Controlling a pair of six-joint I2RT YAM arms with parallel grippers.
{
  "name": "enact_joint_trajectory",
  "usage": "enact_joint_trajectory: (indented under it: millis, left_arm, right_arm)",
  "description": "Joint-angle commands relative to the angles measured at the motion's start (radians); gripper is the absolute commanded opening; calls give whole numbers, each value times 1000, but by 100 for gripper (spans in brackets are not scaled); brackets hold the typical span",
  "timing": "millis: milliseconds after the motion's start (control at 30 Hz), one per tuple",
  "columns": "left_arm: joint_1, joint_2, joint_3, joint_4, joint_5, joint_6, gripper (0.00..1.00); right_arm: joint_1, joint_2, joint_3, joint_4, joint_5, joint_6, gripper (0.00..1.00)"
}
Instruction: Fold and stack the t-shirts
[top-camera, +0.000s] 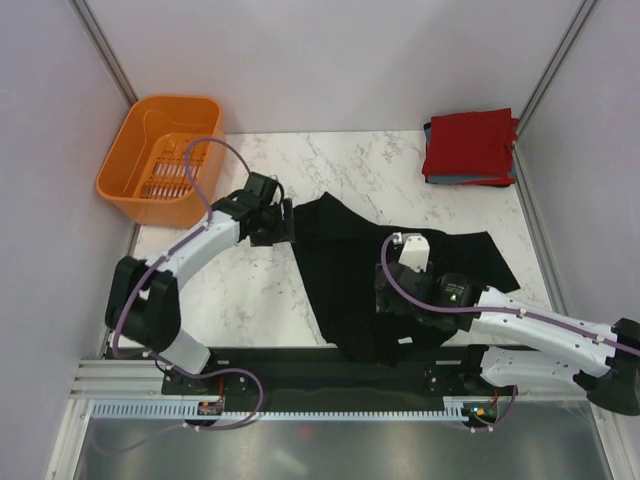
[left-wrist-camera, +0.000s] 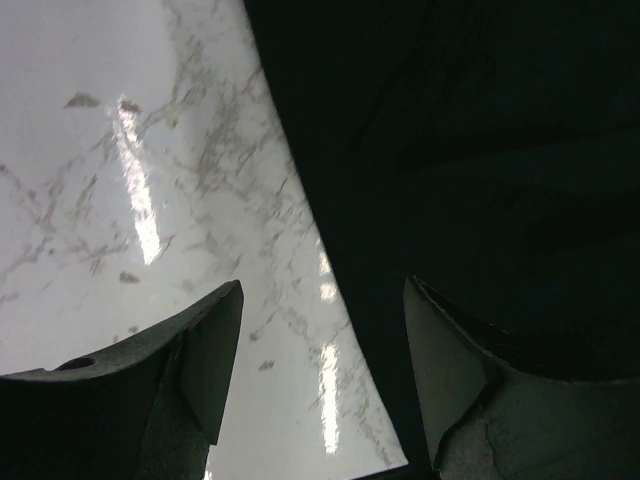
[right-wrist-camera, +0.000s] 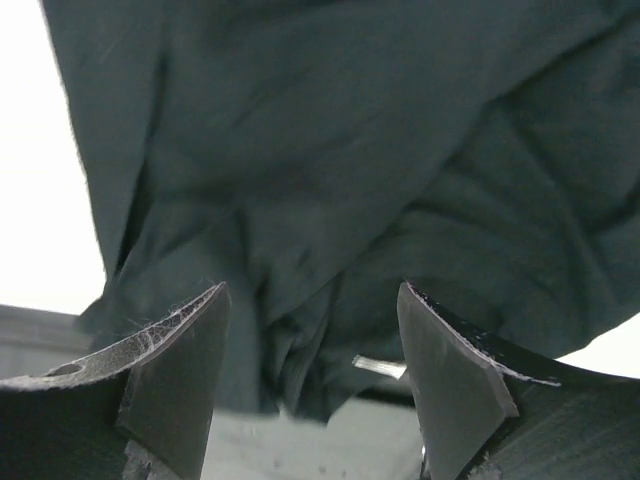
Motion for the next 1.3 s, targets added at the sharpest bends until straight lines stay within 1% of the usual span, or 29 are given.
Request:
enact_joint_trajectory:
  millis: [0, 67, 133, 300, 367, 533, 800, 833, 867, 900, 933, 1000, 1033, 1067, 1133, 1267]
  left_arm:
    - [-26, 159, 142, 57, -29, -56, 72]
    - [-46, 248, 190, 63, -21, -65, 71]
    - [-64, 299, 248, 69, 2, -70, 70]
    - [-86, 431, 341, 92, 40, -79, 65]
    - [-89, 452, 348, 106, 53, -82, 62]
    - [-97, 494, 344, 132, 76, -105, 57]
    - [-100, 506, 310, 138, 56, -129, 56]
    - [-100, 508, 312, 138, 59, -129, 55]
    - [-100, 511, 312, 139, 60, -131, 49]
    - [-100, 512, 313, 141, 62, -131, 45]
    - [-100, 514, 313, 142, 64, -131, 34]
    - [-100, 520, 318, 147, 70, -132, 26]
    - [-100, 522, 319, 147, 70, -131, 20]
    - [-100, 526, 322, 149, 70, -126, 11]
    - [-100, 534, 327, 149, 71, -122, 2]
    - [-100, 500, 330, 149, 56, -112, 2]
  right_arm:
    - [-136, -9, -20, 101, -80, -56, 75]
    - [-175, -2, -22, 114, -99, -99, 75]
    - [-181, 12, -23, 117, -105, -123, 75]
    - [-187, -9, -55, 115, -128, -125, 75]
    - [-187, -26, -86, 114, -135, -110, 75]
    - [-189, -74, -152, 114, -152, -85, 75]
    - [-194, -91, -164, 111, -154, -90, 75]
    - [-194, -91, -163, 109, -152, -88, 75]
    - [-195, -91, -163, 109, -149, -88, 75]
    - [-195, -92, -164, 109, -154, -88, 75]
    - [-195, -94, -164, 109, -152, -90, 75]
    - [-195, -98, -167, 108, -155, -88, 75]
    - [-195, -100, -170, 106, -152, -88, 75]
    - [-195, -103, -174, 105, -154, -88, 75]
    - [-195, -112, -181, 103, -155, -87, 74]
    - [-197, -123, -186, 100, -152, -84, 74]
